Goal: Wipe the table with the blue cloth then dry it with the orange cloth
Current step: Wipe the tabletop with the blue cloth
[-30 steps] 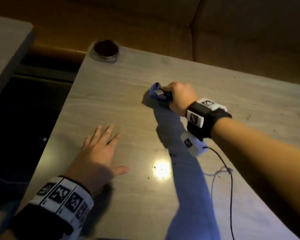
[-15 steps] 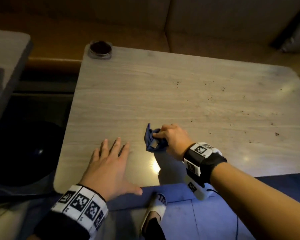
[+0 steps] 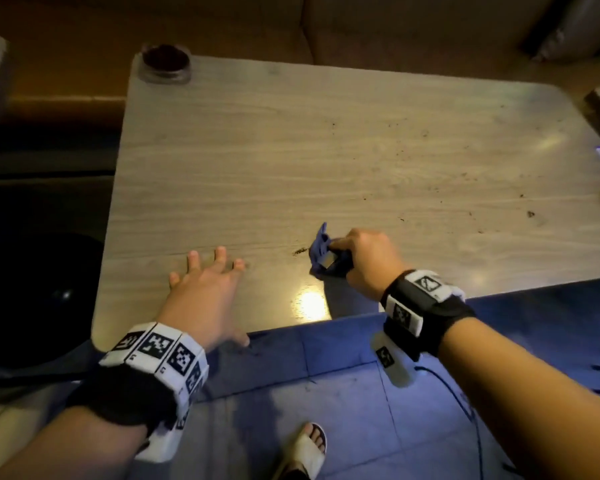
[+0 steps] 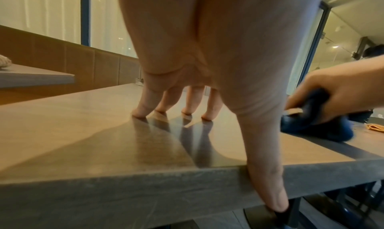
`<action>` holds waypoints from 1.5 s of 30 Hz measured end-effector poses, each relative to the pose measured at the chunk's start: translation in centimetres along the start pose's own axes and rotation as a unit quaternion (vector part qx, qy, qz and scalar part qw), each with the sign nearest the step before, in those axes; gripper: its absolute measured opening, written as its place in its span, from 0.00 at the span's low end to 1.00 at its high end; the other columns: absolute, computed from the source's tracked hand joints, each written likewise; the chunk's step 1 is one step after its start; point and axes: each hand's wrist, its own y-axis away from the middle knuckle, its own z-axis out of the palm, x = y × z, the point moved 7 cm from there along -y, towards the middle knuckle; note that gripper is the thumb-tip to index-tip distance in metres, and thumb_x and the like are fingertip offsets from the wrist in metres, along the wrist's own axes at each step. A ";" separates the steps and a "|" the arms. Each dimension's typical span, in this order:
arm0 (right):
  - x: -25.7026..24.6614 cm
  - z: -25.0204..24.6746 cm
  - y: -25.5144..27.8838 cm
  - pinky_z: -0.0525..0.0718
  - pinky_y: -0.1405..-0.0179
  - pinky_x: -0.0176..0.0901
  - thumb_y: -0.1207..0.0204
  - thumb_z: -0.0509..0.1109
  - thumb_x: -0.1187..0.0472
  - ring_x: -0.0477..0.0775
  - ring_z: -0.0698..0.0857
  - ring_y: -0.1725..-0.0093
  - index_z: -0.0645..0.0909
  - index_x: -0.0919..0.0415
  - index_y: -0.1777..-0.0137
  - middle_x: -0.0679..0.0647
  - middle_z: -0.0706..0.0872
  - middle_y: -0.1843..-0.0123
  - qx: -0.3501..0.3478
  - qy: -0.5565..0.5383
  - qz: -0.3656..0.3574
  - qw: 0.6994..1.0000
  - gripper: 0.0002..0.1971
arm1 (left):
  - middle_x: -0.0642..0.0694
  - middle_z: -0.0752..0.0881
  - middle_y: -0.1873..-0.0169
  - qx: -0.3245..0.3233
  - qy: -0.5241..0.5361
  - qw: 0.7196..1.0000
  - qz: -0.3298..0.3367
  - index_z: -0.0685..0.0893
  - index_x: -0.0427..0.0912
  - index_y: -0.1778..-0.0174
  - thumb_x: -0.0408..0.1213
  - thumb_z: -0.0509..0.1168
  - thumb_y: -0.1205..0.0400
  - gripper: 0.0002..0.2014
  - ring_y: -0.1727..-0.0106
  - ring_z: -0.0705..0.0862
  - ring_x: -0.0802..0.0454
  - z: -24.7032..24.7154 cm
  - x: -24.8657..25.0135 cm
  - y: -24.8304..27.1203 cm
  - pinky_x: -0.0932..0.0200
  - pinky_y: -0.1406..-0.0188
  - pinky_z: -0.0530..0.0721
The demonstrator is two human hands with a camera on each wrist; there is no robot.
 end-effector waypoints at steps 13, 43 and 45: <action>-0.9 -1.6 4.7 0.83 0.42 0.37 0.32 0.63 0.76 0.42 0.85 0.43 0.84 0.49 0.36 0.43 0.87 0.42 -0.119 -0.238 -0.089 0.960 0.29 | 0.44 0.39 0.12 -0.004 -0.003 1.000 0.009 0.43 0.52 0.12 0.61 0.81 0.35 0.65 0.14 0.42 0.27 0.4 -0.2 -0.4 0.25 0.19 0.55; -5.2 2.4 9.0 0.81 0.39 0.45 0.36 0.64 0.74 0.49 0.84 0.42 0.86 0.49 0.40 0.48 0.87 0.44 -0.060 -0.226 -0.164 0.958 0.28 | 0.44 0.41 0.12 -0.012 -0.010 1.000 -0.003 0.47 0.53 0.12 0.59 0.83 0.36 0.65 0.14 0.43 0.28 -0.1 0.1 -0.1 0.24 0.19 0.55; -4.1 -1.8 5.5 0.80 0.37 0.45 0.37 0.64 0.72 0.53 0.84 0.41 0.86 0.52 0.38 0.52 0.88 0.43 0.066 -0.256 -0.128 0.956 0.27 | 0.45 0.42 0.12 -0.020 -0.013 1.000 -0.005 0.47 0.53 0.12 0.60 0.83 0.37 0.65 0.14 0.44 0.27 -0.1 0.1 -0.2 0.24 0.20 0.57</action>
